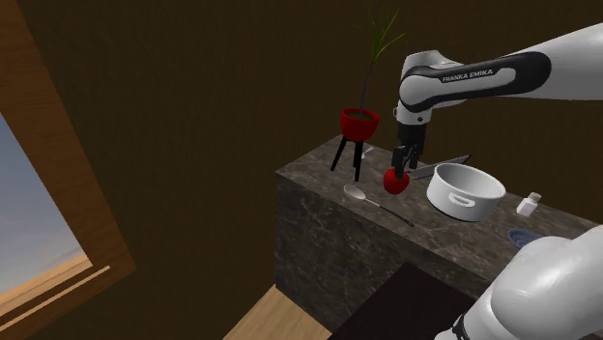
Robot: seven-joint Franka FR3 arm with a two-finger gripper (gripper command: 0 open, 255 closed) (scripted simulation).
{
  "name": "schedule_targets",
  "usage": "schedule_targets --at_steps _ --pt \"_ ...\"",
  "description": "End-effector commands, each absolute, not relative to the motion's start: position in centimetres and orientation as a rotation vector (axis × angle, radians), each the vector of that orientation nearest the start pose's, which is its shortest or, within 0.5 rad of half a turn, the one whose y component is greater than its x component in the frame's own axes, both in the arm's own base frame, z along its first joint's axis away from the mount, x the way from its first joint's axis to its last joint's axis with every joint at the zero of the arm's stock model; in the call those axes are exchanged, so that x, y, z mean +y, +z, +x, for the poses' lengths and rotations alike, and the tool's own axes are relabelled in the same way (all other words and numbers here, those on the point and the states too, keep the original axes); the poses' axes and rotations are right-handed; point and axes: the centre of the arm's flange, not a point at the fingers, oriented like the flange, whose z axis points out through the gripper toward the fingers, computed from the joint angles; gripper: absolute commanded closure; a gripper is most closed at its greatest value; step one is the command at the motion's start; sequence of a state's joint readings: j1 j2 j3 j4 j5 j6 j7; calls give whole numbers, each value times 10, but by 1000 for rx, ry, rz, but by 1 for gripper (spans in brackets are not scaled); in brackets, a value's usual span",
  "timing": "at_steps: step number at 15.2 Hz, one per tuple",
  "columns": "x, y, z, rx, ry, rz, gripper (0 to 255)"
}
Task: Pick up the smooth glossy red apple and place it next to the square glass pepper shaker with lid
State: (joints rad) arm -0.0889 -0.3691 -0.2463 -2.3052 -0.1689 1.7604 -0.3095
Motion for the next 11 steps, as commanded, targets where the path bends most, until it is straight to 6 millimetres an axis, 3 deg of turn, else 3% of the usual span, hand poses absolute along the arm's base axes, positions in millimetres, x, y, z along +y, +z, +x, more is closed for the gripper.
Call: schedule_targets --at_steps 1,11 --pt "-176 465 404 -54 298 -3153 0" --pt "-280 435 464 40 235 -3207 0"
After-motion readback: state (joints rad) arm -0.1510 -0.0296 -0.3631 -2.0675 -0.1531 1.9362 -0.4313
